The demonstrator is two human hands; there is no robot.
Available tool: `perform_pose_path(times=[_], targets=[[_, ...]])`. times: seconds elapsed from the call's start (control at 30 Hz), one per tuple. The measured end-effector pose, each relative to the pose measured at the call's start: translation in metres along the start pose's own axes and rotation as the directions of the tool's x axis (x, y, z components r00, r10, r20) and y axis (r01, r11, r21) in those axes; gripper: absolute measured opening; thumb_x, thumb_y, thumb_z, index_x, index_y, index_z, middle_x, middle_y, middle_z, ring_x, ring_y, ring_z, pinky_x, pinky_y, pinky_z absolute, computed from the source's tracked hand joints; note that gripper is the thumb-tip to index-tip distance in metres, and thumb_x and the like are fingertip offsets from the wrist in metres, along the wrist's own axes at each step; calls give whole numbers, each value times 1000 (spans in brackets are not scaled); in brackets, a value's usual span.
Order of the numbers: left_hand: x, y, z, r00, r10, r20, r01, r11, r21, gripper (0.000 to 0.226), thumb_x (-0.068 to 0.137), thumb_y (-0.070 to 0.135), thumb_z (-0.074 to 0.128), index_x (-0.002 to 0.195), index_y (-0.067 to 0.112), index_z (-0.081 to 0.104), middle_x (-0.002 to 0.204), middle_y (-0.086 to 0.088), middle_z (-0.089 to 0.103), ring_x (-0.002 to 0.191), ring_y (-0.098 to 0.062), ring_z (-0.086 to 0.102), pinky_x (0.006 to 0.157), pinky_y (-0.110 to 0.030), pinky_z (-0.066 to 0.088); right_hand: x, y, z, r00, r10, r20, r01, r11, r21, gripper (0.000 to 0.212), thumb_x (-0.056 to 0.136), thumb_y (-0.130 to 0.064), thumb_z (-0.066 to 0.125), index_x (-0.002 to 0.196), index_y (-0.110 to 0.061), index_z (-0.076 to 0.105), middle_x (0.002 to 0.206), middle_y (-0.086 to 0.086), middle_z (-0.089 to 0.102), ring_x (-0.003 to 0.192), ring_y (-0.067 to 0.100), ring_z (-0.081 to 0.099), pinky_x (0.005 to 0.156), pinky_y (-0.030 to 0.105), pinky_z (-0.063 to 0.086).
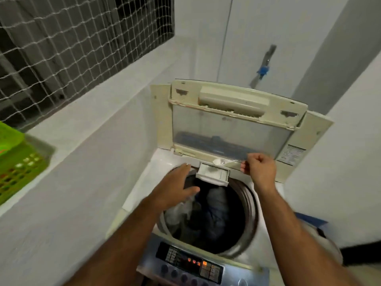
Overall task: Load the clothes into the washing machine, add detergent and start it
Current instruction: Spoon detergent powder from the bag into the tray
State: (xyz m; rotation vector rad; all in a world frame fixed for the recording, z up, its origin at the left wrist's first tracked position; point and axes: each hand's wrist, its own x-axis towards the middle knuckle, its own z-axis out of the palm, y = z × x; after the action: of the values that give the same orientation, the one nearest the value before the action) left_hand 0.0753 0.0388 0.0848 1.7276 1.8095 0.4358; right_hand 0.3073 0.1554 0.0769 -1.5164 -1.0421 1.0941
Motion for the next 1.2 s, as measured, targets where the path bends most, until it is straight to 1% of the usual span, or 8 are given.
perform_pose_path(times=[0.1,0.17,0.27,0.37,0.43,0.5,0.9,1.2], targets=[[20,-1,17,997,44,68,-47,998,35,81,85,50,63,150,17,25,155,0,29,142,-18,27,115,-34,25,11,28,-5,997,26,-79,-32,997,-77,21,90,-11,57,71,-8,66,63,12,66,61,28,64,68,44,61],[31,-5,26,992,44,115,-47,998,29,83,85,49,63,150,17,23,155,0,26,143,-18,24,116,-37,24,18,45,-3,995,14,-103,-34,979,-199,22,86,-18,57,70,-8,68,62,7,70,62,26,70,72,48,61],[47,-13,36,983,35,179,-50,996,80,88,86,53,59,153,18,15,160,1,12,148,-20,11,119,-40,17,23,58,8,992,-25,-126,-18,946,-325,25,80,-29,53,65,-14,66,65,3,71,68,26,71,72,44,59],[60,-25,41,975,11,223,-39,992,123,88,88,53,57,154,19,11,161,-3,7,148,-17,8,119,-37,15,18,57,27,994,-39,-105,-8,909,-417,19,84,-11,54,71,-14,68,79,10,74,79,30,68,73,29,49],[66,-32,44,969,9,246,-45,989,139,88,88,53,56,154,19,10,161,-3,7,148,-17,8,119,-35,15,16,61,39,993,-82,-84,29,868,-495,18,87,-6,55,83,-8,73,86,13,74,83,32,67,70,27,41],[70,-37,46,966,12,259,-50,989,138,88,88,54,56,154,18,9,161,-2,8,148,-16,9,118,-34,14,13,67,47,992,-120,-45,76,834,-547,18,90,-7,55,89,-7,73,90,14,75,86,33,67,70,29,41],[85,-47,55,969,16,246,-37,996,82,88,89,53,56,154,16,9,162,-2,4,148,-17,8,116,-31,12,0,67,63,940,-262,217,336,623,-706,19,94,-14,53,100,-12,71,90,13,75,82,36,68,73,38,54],[96,-28,52,975,42,217,-61,995,83,86,90,46,57,153,12,11,161,-9,6,148,-21,9,118,-34,14,-7,61,59,931,-286,227,360,614,-703,22,93,-11,53,105,-10,71,94,13,75,86,35,69,77,38,55]])
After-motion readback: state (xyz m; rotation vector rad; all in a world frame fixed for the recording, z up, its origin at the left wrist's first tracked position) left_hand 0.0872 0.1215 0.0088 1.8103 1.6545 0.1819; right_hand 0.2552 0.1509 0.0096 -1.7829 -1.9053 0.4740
